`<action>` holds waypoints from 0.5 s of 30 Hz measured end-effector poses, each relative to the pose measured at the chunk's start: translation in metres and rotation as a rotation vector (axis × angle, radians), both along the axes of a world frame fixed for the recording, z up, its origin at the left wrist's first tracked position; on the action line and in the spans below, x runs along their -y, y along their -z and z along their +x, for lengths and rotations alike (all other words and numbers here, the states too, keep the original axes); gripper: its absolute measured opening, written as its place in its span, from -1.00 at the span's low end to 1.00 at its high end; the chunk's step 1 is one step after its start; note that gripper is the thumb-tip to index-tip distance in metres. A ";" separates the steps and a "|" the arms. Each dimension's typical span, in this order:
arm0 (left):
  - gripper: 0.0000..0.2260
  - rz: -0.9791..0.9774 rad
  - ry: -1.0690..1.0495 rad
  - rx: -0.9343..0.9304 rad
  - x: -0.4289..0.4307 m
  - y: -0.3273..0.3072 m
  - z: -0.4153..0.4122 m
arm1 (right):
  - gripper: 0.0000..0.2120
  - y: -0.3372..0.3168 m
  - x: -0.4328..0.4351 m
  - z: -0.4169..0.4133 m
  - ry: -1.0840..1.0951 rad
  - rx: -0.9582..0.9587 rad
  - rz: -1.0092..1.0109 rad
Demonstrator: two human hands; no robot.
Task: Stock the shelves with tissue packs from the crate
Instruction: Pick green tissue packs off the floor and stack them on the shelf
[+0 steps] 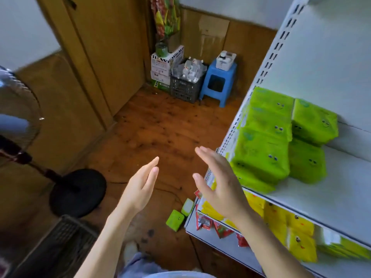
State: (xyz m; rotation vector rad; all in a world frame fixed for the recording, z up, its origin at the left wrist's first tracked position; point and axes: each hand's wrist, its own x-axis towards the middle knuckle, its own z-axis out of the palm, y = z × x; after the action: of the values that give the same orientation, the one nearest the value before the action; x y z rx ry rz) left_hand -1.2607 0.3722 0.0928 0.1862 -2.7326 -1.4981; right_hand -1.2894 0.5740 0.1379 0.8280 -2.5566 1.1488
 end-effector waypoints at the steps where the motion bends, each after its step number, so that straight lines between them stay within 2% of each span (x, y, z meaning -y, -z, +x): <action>1: -0.51 -0.001 -0.023 0.060 0.019 0.012 0.005 | -0.54 0.013 0.018 -0.002 -0.023 0.055 0.029; 7: -0.59 -0.072 -0.041 0.319 0.113 0.077 0.003 | -0.50 0.117 0.103 -0.011 0.030 0.483 0.149; 11: -0.56 -0.085 0.058 0.518 0.135 0.126 -0.004 | -0.53 0.192 0.127 -0.011 0.169 0.827 0.271; 15: -0.54 -0.054 0.127 0.727 0.141 0.199 -0.014 | -0.53 0.274 0.132 -0.018 0.259 1.072 0.363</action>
State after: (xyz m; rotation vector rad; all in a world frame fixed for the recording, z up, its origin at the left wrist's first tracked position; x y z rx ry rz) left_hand -1.2749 0.2309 -0.1066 0.6925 -3.3774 -1.6306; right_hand -1.3069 0.4425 -0.1360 -0.2056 -3.6369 1.2631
